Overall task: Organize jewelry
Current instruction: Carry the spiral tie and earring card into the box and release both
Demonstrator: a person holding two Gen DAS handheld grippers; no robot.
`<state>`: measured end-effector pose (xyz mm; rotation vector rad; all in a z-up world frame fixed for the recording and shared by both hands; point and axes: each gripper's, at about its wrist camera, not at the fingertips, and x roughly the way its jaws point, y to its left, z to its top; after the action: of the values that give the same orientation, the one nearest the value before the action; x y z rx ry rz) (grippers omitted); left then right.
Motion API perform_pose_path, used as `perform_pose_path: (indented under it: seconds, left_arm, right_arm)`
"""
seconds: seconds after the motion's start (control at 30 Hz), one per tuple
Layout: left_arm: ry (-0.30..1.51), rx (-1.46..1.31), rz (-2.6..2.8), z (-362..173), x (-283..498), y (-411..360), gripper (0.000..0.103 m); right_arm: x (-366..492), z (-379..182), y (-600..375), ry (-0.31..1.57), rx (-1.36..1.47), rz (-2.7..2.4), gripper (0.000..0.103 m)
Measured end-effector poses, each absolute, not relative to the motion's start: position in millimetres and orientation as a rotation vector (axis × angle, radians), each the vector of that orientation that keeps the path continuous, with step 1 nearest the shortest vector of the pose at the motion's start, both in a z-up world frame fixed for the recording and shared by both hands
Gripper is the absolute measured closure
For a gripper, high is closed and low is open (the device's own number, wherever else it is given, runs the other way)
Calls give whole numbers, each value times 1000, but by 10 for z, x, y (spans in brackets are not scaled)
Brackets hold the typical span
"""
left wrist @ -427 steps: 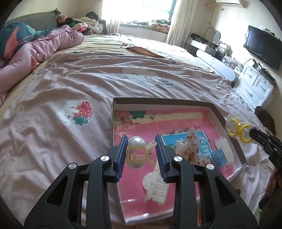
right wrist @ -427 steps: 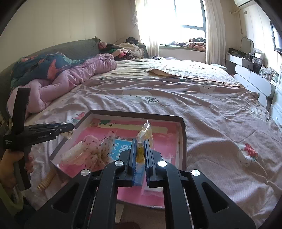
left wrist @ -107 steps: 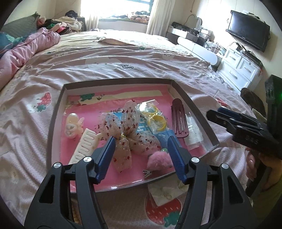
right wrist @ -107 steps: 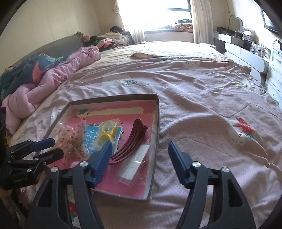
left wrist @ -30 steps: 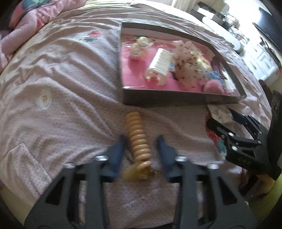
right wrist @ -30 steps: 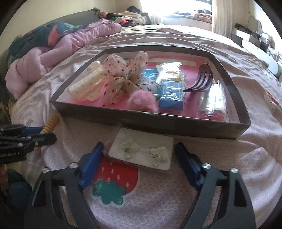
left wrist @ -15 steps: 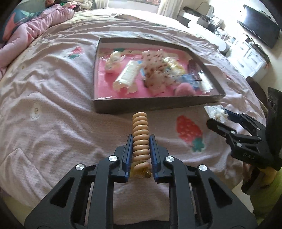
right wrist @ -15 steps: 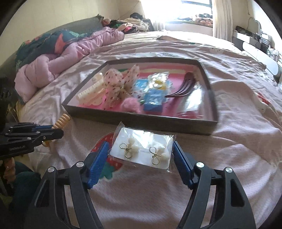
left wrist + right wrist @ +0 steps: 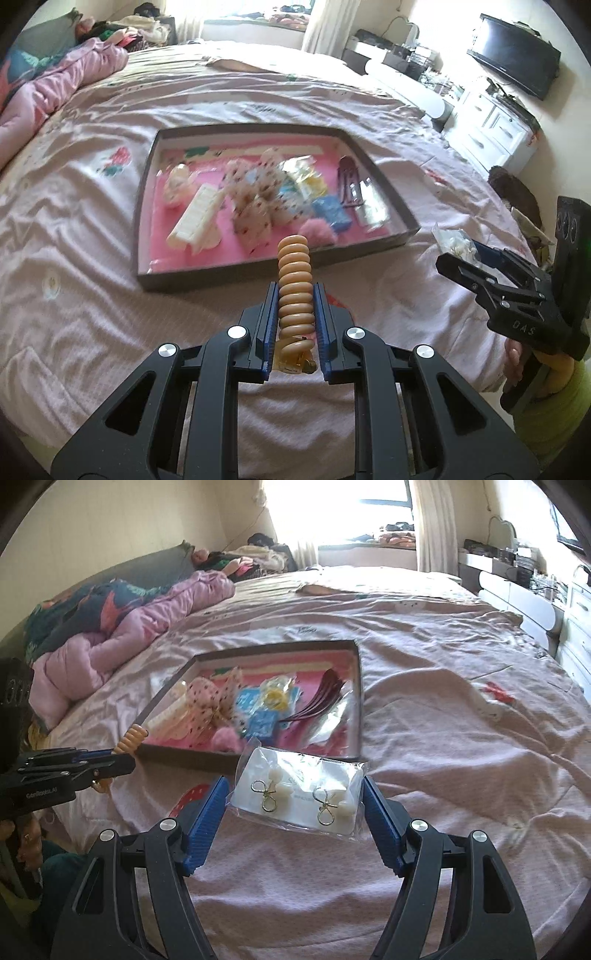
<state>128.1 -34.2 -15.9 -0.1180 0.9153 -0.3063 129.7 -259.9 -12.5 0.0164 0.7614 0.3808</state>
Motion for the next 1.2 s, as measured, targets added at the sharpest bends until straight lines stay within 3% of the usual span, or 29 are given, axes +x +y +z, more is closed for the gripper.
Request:
perform_pose_path:
  seconds: [0.67,1.2]
  left_arm:
    - [850,-80,-340,37,1732,-640,91]
    - [878,-111,-287,-253,2183,-461,91]
  right_arm:
    - [1507,112,-2792,696,27,326,33]
    - [2022,-105,-2481,736,-53,334,33]
